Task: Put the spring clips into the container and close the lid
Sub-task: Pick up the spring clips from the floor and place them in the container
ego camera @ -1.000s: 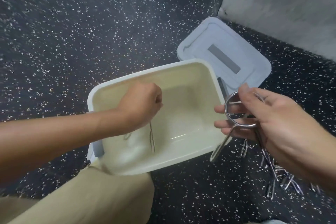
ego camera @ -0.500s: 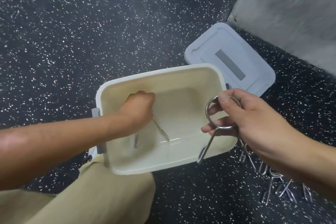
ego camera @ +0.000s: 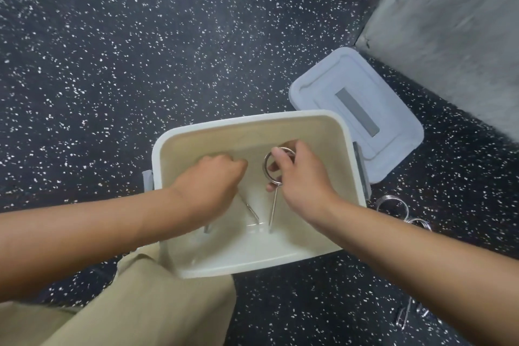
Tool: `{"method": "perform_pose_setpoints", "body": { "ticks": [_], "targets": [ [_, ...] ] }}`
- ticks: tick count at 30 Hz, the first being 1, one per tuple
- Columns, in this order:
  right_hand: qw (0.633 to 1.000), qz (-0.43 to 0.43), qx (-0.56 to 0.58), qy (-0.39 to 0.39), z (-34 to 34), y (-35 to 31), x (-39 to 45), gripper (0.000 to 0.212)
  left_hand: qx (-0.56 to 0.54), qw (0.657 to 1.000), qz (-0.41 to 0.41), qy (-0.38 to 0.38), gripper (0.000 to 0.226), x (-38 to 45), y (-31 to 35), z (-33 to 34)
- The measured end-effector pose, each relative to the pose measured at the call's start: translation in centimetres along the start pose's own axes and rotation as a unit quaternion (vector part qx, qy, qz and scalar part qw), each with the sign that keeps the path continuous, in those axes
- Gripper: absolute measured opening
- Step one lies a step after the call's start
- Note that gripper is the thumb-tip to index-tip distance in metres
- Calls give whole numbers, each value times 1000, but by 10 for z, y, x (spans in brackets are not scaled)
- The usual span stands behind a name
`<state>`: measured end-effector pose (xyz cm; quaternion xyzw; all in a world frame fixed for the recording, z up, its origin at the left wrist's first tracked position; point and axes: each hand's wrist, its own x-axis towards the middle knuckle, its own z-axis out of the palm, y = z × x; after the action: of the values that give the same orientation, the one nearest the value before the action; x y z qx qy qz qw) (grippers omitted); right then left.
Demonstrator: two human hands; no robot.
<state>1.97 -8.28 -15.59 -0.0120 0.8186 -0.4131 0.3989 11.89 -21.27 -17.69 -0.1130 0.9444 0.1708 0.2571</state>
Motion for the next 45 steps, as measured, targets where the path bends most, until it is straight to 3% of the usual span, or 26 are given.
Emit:
{"method": "perform_pose_setpoints", "body": {
  "ticks": [3, 6, 11, 14, 18, 20, 23, 32, 38, 45],
  "targets": [
    [999, -8, -30, 18, 10, 17, 16, 9, -49, 996, 32, 61, 4, -24, -4, -12],
    [992, -17, -121, 24, 12, 28, 30, 17, -83, 989, 47, 113, 4, -48, -8, -27],
    [979, -53, -195, 33, 16, 37, 44, 16, -107, 984, 37, 137, 6, -61, -11, -41],
    [943, -108, -313, 28, 15, 40, 45, 31, -101, 985, 28, 138, 4, -58, -13, -43],
    [862, -147, -484, 42, 12, 37, 43, 42, -98, 986, 34, 132, 10, -57, -13, -44],
    [833, -175, -523, 44, 12, 37, 42, 41, -95, 986, 36, 132, 9, -58, -13, -45],
    [818, -210, -534, 55, 13, 39, 42, 42, -91, 987, 32, 132, 9, -59, -13, -46],
    [827, -206, -519, 66, 8, 45, 40, 45, -91, 984, 51, 147, 12, -51, -8, -52],
    [892, -215, -396, 37, -22, 24, 9, 26, -95, 983, 59, 142, 11, -40, 9, -60],
    [925, -230, -303, -12, -94, 9, -59, 16, -98, 975, 113, 163, 14, -22, 50, -70]
  ]
}}
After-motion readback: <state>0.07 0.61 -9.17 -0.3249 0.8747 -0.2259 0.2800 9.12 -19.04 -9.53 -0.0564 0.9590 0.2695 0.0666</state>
